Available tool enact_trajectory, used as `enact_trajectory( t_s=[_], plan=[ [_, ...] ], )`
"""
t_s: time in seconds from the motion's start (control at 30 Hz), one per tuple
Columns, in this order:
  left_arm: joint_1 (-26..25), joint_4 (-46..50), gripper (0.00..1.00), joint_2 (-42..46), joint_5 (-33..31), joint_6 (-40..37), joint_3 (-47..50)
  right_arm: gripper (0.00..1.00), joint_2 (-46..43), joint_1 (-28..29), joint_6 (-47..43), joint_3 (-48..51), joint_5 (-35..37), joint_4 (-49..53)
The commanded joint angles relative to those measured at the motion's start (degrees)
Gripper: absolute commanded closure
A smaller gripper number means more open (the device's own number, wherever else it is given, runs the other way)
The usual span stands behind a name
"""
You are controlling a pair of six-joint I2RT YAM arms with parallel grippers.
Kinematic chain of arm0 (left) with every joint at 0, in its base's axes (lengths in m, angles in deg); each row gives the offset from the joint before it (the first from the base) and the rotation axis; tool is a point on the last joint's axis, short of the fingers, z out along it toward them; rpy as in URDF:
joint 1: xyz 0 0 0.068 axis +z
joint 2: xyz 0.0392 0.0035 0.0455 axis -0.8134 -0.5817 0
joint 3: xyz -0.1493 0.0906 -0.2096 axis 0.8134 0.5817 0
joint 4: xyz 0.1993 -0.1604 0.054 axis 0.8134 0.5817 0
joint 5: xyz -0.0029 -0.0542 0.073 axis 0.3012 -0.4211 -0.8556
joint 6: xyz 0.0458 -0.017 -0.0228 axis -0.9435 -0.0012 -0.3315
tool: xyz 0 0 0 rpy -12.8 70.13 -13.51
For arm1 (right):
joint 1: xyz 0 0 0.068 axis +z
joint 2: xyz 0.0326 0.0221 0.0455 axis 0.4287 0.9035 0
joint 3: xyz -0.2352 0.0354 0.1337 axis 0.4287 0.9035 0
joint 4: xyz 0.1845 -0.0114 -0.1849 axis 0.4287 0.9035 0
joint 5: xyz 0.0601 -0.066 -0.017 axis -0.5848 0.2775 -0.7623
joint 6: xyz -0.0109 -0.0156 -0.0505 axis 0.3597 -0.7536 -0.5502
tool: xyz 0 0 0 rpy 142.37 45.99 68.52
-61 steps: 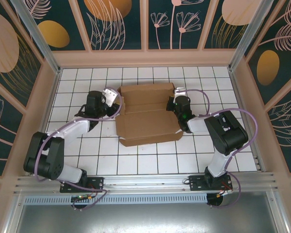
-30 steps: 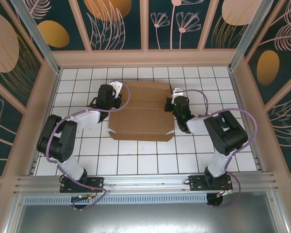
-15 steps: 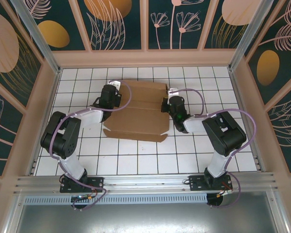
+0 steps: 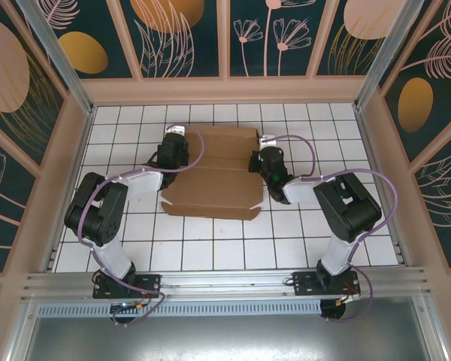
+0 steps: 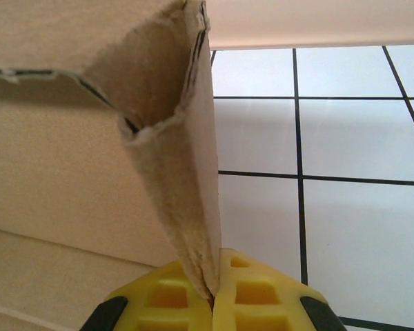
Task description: Fold the paper box
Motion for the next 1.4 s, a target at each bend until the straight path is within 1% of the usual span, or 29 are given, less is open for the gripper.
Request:
enact_trajectory(
  t_s=[0.0, 0.07, 0.13, 0.2, 0.3, 0.43, 0.5, 0.53, 0.67, 0.8, 0.93, 1.03, 1.13, 1.23, 1.37],
  plan=[
    [0.9, 3.0, 0.73, 1.6, 1.7, 8.1, 0.6, 1.0, 1.3, -1.0, 2.0, 2.9, 3.5, 5.2],
    [0.9, 3.6, 0.67, 2.7, 2.4, 12.3, 1.7, 1.0, 0.9, -1.1, 2.1, 3.5, 4.2, 4.9],
    [0.9, 3.1, 0.62, 6.1, 4.2, 16.1, 4.2, 1.0, 0.6, -1.2, 2.0, 3.8, 4.1, 4.7],
    [0.9, 2.0, 0.54, 9.5, 5.5, 19.6, 7.3, 1.0, 0.4, -1.1, 1.8, 3.8, 4.1, 4.6],
    [0.9, 1.4, 0.44, 14.2, 7.0, 21.8, 10.4, 0.98, -0.2, -1.1, 1.5, 3.9, 4.5, 4.2],
    [0.9, 1.1, 0.37, 20.3, 8.2, 23.0, 13.6, 0.95, -1.0, -1.0, 1.5, 4.3, 4.9, 3.7],
    [0.9, 0.3, 0.29, 22.9, 8.8, 23.1, 15.5, 0.94, -1.5, -0.9, 1.5, 4.5, 5.0, 3.4],
    [0.8, 0.3, 0.27, 23.5, 9.0, 23.0, 16.0, 0.93, -1.7, -0.7, 1.3, 4.8, 5.1, 3.0],
    [0.9, -0.4, 0.27, 22.9, 10.8, 22.0, 16.7, 0.92, -2.8, -0.5, 1.0, 5.2, 4.8, 2.2],
    [0.9, -1.5, 0.27, 19.0, 16.1, 22.3, 15.8, 0.89, -3.5, -0.3, 1.1, 5.5, 3.8, 1.8],
    [0.9, -3.7, 0.28, 17.0, 17.3, 22.8, 16.0, 0.86, -4.1, -0.2, 1.1, 6.2, 2.6, 0.8],
    [0.9, -5.0, 0.3, 18.9, 18.7, 23.2, 16.9, 0.84, -4.1, -0.2, 1.1, 6.2, 2.7, 1.2],
    [0.9, -7.4, 0.29, 24.2, 19.6, 22.8, 19.8, 0.81, -4.4, -0.3, 1.1, 6.7, 3.3, 0.8],
    [0.9, -9.6, 0.27, 29.3, 19.2, 21.5, 23.3, 0.72, -4.8, -0.2, 0.8, 6.6, 2.4, 0.2],
    [0.9, -9.6, 0.27, 34.9, 19.5, 20.9, 24.5, 0.53, -6.6, -0.3, 1.0, 8.4, -0.6, -3.0]
  ],
)
